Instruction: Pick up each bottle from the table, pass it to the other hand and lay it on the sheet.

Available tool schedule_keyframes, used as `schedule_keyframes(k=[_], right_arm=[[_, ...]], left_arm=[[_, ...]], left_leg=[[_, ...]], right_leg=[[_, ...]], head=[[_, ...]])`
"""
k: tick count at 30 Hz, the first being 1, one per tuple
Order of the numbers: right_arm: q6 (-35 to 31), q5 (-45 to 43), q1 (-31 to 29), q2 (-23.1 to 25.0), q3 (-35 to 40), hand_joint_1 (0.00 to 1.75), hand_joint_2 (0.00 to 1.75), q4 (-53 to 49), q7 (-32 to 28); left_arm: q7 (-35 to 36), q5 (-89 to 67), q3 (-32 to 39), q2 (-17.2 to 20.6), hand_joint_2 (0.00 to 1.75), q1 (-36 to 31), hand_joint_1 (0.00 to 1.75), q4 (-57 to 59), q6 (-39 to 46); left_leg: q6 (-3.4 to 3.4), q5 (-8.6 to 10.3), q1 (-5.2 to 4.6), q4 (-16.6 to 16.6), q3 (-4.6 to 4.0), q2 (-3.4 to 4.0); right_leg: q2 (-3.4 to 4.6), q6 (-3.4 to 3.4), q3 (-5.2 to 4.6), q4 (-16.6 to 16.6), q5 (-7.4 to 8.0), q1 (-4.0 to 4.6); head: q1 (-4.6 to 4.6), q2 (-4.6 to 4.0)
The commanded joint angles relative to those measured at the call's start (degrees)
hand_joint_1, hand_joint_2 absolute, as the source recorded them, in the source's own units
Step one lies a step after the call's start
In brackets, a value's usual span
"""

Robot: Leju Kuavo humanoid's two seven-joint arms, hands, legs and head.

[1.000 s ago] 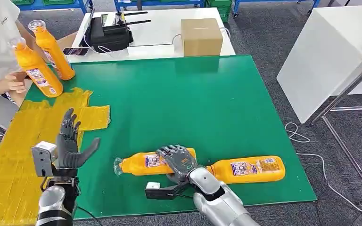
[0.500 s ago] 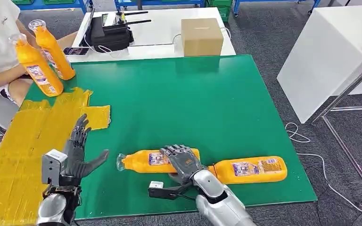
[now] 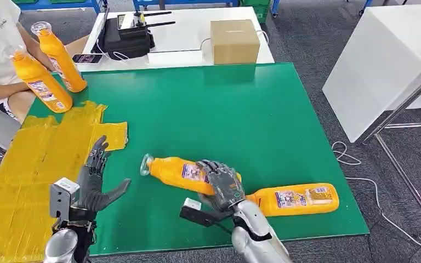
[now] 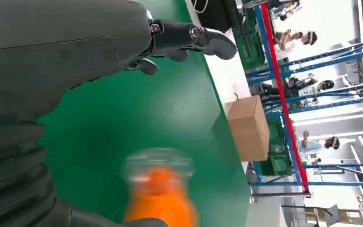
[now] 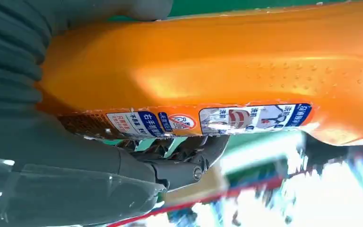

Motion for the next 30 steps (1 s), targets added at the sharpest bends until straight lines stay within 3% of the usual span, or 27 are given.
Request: schedule_keyframes(k=[1,7,11,18,22,26,27,30], right_arm=[[-4.7,-10.4,0.8,2.9,-14.0,1.75,1.75,-9.9,-8.9],[-3.4,-23.5,0.7,5.4,-17.9,1.75,1.75,-12.6,-19.1],[4.9,-33.4,-0.6,6.8,-19.4,1.75,1.75,-10.5,-23.8],[5.3,-33.8,-1.1,7.0,-19.5,1.75,1.75,-9.5,-24.2],[14.1,-40.1,-3.5,8.1,-19.2,1.75,1.75,-4.1,-25.3],[14.5,-45.6,-7.3,8.1,-9.6,1.75,1.75,6.3,-25.8],[13.6,-46.4,-7.9,8.1,-7.3,1.64,1.75,8.0,-26.2],[11.7,-48.6,-9.6,8.1,0.9,1.75,1.75,12.8,-25.4]], left_arm=[[0.2,0.6,-4.6,1.3,1.75,-4.0,0.00,5.4,-0.4],[0.8,2.0,-8.3,1.3,1.75,-8.1,0.00,10.8,-1.3],[0.9,2.9,-13.0,1.0,1.75,-11.2,0.00,14.3,-3.0],[1.0,3.2,-13.7,1.1,1.75,-11.5,0.00,14.3,-2.9],[1.4,5.9,-16.3,0.7,1.75,-14.1,0.00,16.8,-5.9],[2.0,9.7,-17.1,-0.3,1.75,-17.4,0.00,19.5,-6.7],[2.1,10.2,-17.3,-0.4,1.75,-17.9,0.00,19.9,-6.7],[2.4,11.4,-17.7,-0.5,1.75,-18.6,0.00,20.5,-6.6]], left_leg=[[0.02,-0.03,-0.02,0.0,0.05,-0.24],[0.01,-0.02,-0.01,0.0,0.00,-0.25],[0.01,0.02,-0.02,0.0,-0.10,-0.19],[0.03,-0.07,0.02,0.0,0.02,-0.09],[0.02,-0.06,0.01,0.0,0.00,-0.11],[0.01,-0.05,0.05,0.0,-0.01,0.01],[0.00,-0.01,0.04,0.0,-0.14,0.08],[-0.01,-0.07,0.05,0.0,-0.01,0.19]], right_leg=[[-0.30,0.00,0.11,0.0,-0.12,-0.01],[-0.32,0.00,0.06,0.0,-0.11,0.00],[-0.24,0.00,-0.08,0.0,-0.05,0.00],[-0.16,0.01,0.07,-0.1,-0.09,0.03],[-0.18,0.00,0.04,0.0,-0.09,0.03],[-0.06,-0.01,0.02,-0.1,-0.03,0.07],[0.04,-0.01,-0.14,0.0,0.02,0.05],[0.12,-0.03,-0.04,0.0,0.00,0.07]], head=[[0.02,0.00],[0.00,0.00],[-0.02,0.00],[0.00,0.00],[0.00,0.00],[0.00,0.00],[-0.02,0.00],[0.00,0.00]])
